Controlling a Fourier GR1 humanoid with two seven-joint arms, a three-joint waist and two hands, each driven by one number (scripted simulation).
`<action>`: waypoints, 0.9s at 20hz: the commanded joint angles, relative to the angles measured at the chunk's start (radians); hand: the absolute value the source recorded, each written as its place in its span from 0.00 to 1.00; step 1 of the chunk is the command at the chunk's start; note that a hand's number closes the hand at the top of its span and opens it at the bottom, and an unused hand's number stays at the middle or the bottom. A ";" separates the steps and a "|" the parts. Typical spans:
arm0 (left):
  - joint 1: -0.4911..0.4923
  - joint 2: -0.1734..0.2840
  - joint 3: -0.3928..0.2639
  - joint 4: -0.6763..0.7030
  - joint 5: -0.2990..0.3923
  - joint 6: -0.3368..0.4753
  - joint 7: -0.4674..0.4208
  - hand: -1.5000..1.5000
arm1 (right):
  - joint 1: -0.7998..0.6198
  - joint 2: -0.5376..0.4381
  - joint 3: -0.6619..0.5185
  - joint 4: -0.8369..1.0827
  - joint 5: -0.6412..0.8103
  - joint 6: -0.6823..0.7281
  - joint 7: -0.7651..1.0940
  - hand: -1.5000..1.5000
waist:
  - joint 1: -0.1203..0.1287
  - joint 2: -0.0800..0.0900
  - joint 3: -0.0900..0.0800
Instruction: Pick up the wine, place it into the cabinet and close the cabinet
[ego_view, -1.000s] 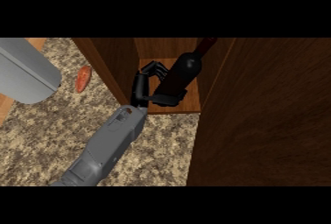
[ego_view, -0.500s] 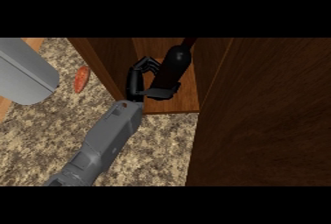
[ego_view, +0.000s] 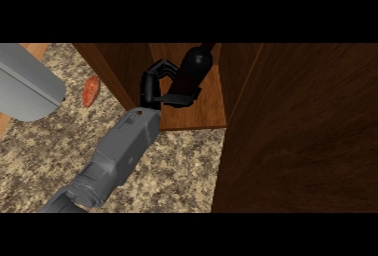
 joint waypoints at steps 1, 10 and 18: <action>-0.104 0.004 0.024 0.059 -0.013 0.041 0.019 1.00 | 0.039 0.002 -0.016 -0.045 -0.058 0.018 -0.003 0.00 | 0.000 0.003 0.000; -0.136 0.023 0.007 0.150 -0.064 0.147 0.041 1.00 | 0.004 0.021 0.016 -0.059 -0.041 -0.003 0.013 0.00 | -0.030 0.012 -0.001; -0.132 0.040 0.012 0.203 -0.077 0.173 0.062 1.00 | -0.018 0.005 0.002 -0.029 -0.058 0.022 0.004 0.00 | -0.046 0.022 -0.001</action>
